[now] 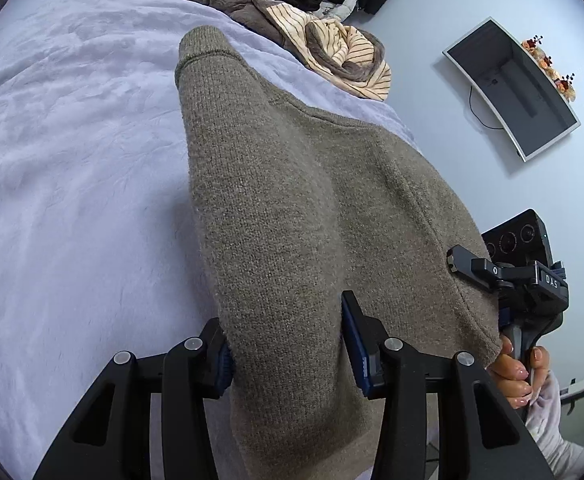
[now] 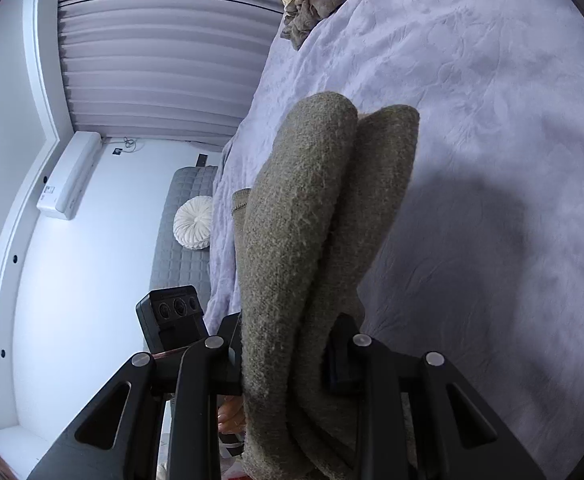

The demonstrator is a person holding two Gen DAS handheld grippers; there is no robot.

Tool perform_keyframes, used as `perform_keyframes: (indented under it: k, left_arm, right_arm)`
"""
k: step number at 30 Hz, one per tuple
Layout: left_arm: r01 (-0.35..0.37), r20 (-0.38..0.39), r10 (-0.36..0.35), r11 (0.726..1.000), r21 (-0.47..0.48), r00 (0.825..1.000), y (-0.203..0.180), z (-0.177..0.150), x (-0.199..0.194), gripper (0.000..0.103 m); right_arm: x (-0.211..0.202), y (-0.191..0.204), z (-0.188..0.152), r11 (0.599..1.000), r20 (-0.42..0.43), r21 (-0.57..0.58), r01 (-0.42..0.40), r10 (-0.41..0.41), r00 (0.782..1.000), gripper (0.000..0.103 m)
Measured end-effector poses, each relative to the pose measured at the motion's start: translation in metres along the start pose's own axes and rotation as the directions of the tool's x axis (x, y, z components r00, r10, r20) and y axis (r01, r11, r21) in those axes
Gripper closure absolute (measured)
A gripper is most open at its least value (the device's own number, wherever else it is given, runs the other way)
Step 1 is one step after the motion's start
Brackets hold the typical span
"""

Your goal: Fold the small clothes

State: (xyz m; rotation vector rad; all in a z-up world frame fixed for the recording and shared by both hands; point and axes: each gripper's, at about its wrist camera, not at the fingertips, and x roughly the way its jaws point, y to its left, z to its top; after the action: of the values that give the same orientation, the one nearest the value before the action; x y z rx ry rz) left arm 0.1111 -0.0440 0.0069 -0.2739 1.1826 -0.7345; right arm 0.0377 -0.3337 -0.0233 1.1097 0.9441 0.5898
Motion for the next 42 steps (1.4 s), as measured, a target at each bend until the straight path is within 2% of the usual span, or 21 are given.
perform_keyframes:
  k: [8, 13, 14, 17, 18, 19, 22, 24, 25, 26, 27, 29, 31, 32, 33, 35, 36, 38, 39, 40, 42]
  left_arm:
    - [-0.073, -0.015, 0.073, 0.997, -0.004, 0.997, 0.013, -0.069, -0.066, 0.056]
    - [-0.122, -0.025, 0.121, 0.99, -0.076, 0.992, 0.047, -0.117, -0.07, 0.056]
    - [-0.154, -0.029, 0.153, 0.985, -0.082, 0.988, 0.053, -0.126, -0.065, 0.055]
    - [-0.306, -0.031, 0.305, 0.945, -0.117, 0.952, 0.073, -0.154, -0.054, 0.054]
    - [-0.311, -0.011, 0.313, 0.94, -0.137, 0.95, 0.078, -0.162, -0.056, 0.039]
    - [-0.311, 0.017, 0.317, 0.936, -0.163, 0.948, 0.081, -0.169, -0.062, 0.026]
    - [-0.335, 0.083, 0.351, 0.929, -0.156, 0.933, 0.078, -0.177, -0.077, 0.026]
    - [-0.382, 0.114, 0.396, 0.915, -0.129, 0.911, 0.069, -0.172, -0.078, 0.026]
    - [-0.388, 0.128, 0.402, 0.914, -0.119, 0.907, 0.065, -0.168, -0.077, 0.026]
    - [-0.385, 0.139, 0.397, 0.916, -0.11, 0.907, 0.059, -0.167, -0.076, 0.026]
    - [-0.379, 0.147, 0.391, 0.92, -0.103, 0.909, 0.057, -0.169, -0.078, 0.026]
    - [-0.376, 0.157, 0.384, 0.923, -0.081, 0.91, 0.048, -0.172, -0.07, 0.026]
    - [-0.39, 0.134, 0.395, 0.919, -0.06, 0.909, 0.042, -0.173, -0.057, 0.026]
    - [-0.397, 0.109, 0.4, 0.917, -0.051, 0.91, 0.04, -0.175, -0.046, 0.026]
    - [-0.408, 0.093, 0.411, 0.912, -0.049, 0.907, 0.038, -0.175, -0.036, 0.025]
    - [-0.382, 0.092, 0.385, 0.923, -0.053, 0.918, 0.037, -0.182, -0.025, 0.021]
    - [-0.376, 0.092, 0.381, 0.924, -0.066, 0.92, 0.037, -0.184, -0.024, 0.021]
    - [-0.368, 0.096, 0.376, 0.925, -0.092, 0.922, 0.039, -0.186, -0.025, 0.021]
    - [-0.367, 0.094, 0.375, 0.925, -0.094, 0.922, 0.04, -0.187, -0.025, 0.019]
    - [-0.375, 0.091, 0.383, 0.922, -0.094, 0.919, 0.041, -0.187, -0.025, 0.014]
    - [-0.383, 0.093, 0.39, 0.919, -0.09, 0.916, 0.041, -0.187, -0.026, 0.014]
  right_arm:
    - [0.026, 0.015, -0.075, 0.997, -0.074, 0.038, -0.067, 0.069, 0.995, 0.074]
    - [0.054, -0.002, -0.108, 0.998, -0.12, 0.046, -0.03, 0.035, 0.992, 0.074]
    - [0.06, -0.005, -0.112, 1.0, -0.123, 0.024, 0.011, -0.008, 0.992, 0.074]
    - [0.077, -0.023, -0.118, 0.982, -0.126, -0.034, 0.188, -0.191, 0.973, 0.071]
    - [0.077, -0.026, -0.119, 0.973, -0.106, -0.052, 0.226, -0.231, 0.967, 0.068]
    - [0.075, -0.03, -0.119, 0.973, -0.09, -0.044, 0.228, -0.231, 0.969, 0.066]
    - [0.067, -0.04, -0.114, 0.984, -0.046, 0.03, 0.176, -0.174, 0.984, 0.061]
    - [0.067, -0.048, -0.103, 0.989, -0.026, 0.076, 0.129, -0.128, 0.991, 0.061]
    - [0.067, -0.05, -0.104, 0.989, -0.024, 0.1, 0.105, -0.103, 0.994, 0.061]
    - [0.069, -0.052, -0.102, 0.988, -0.017, 0.116, 0.103, -0.102, 0.995, 0.07]
    - [0.071, -0.044, -0.1, 0.988, -0.012, 0.083, 0.132, -0.132, 0.991, 0.074]
    - [0.074, -0.013, -0.102, 0.973, -0.002, -0.094, 0.213, -0.214, 0.977, 0.076]
    - [0.077, 0.014, -0.115, 0.917, 0.022, -0.253, 0.309, -0.314, 0.949, 0.076]
    - [0.078, 0.02, -0.116, 0.888, 0.033, -0.292, 0.355, -0.362, 0.932, 0.076]
    - [0.08, 0.019, -0.115, 0.847, 0.048, -0.328, 0.417, -0.426, 0.903, 0.076]
    - [0.085, 0.001, -0.111, 0.78, 0.058, -0.354, 0.517, -0.533, 0.844, 0.075]
    - [0.084, -0.01, -0.11, 0.79, 0.046, -0.328, 0.518, -0.534, 0.844, 0.072]
    - [0.07, -0.026, -0.109, 0.846, 0.049, -0.245, 0.474, -0.478, 0.877, 0.068]
    - [0.063, -0.029, -0.11, 0.856, 0.056, -0.221, 0.467, -0.467, 0.882, 0.066]
    - [0.057, -0.029, -0.112, 0.857, 0.064, -0.208, 0.472, -0.469, 0.881, 0.065]
    - [0.043, -0.026, -0.116, 0.849, 0.072, -0.2, 0.488, -0.484, 0.872, 0.061]
